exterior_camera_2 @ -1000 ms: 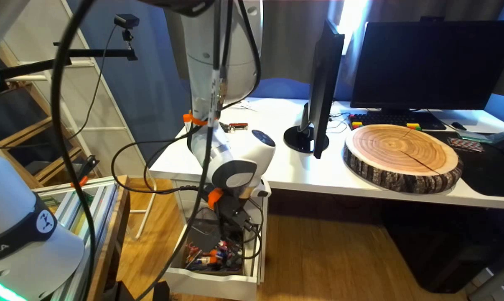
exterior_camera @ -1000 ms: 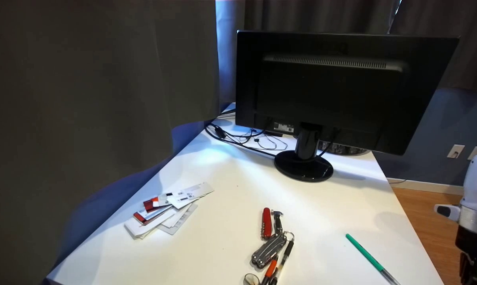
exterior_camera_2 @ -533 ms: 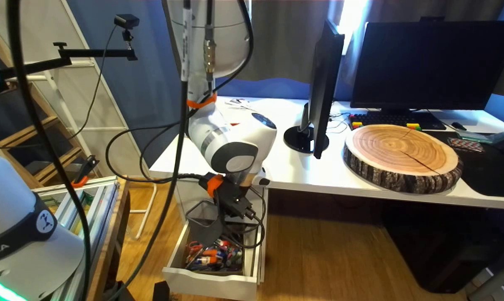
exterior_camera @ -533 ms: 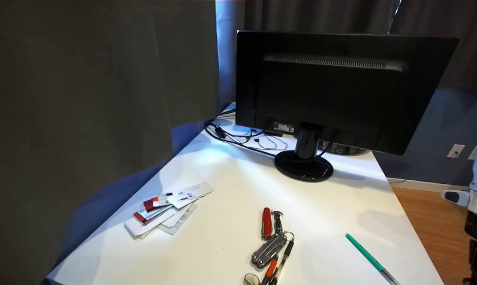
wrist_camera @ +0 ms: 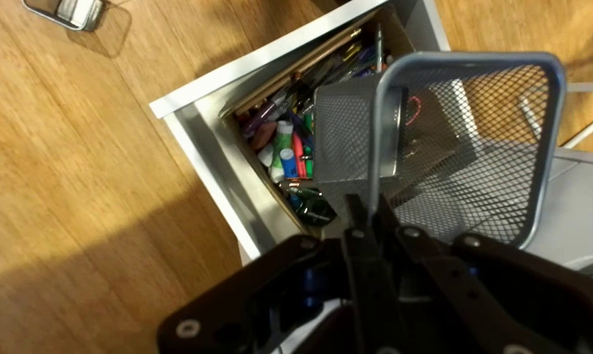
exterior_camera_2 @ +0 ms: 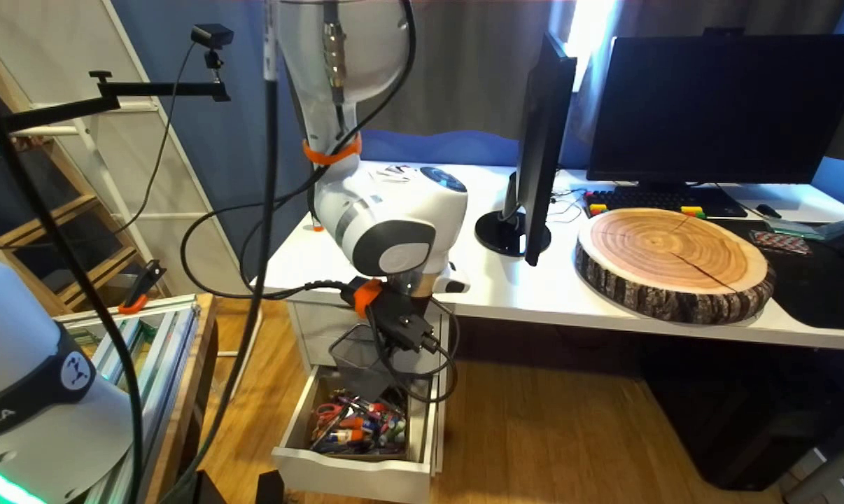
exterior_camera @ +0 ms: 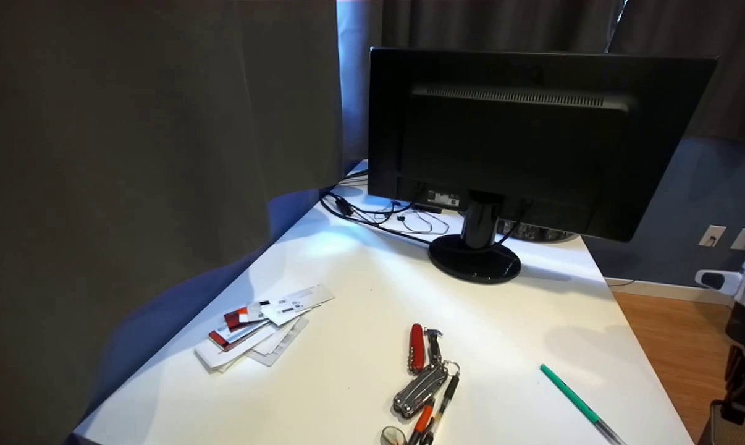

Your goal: Take the bin out of the drawer and put a pen into it

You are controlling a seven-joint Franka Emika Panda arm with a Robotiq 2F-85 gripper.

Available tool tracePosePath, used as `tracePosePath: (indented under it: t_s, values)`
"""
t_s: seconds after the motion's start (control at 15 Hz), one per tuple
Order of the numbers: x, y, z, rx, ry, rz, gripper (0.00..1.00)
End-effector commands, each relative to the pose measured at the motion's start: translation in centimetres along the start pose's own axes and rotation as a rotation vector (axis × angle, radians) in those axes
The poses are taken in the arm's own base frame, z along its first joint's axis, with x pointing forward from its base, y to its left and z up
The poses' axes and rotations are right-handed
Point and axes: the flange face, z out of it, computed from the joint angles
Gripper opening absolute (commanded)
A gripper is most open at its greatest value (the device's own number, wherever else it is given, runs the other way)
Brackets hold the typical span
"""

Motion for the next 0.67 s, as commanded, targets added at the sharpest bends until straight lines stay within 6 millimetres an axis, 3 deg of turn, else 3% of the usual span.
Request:
tracePosePath:
  t_s: [0.0,0.6]
  values:
    - [-1.9,-0.7,-4.7,-0.05,0.054,0.041,0.02]
    - [-3.7,-3.3,-13.1,-0.055,0.177,0.212,0.02]
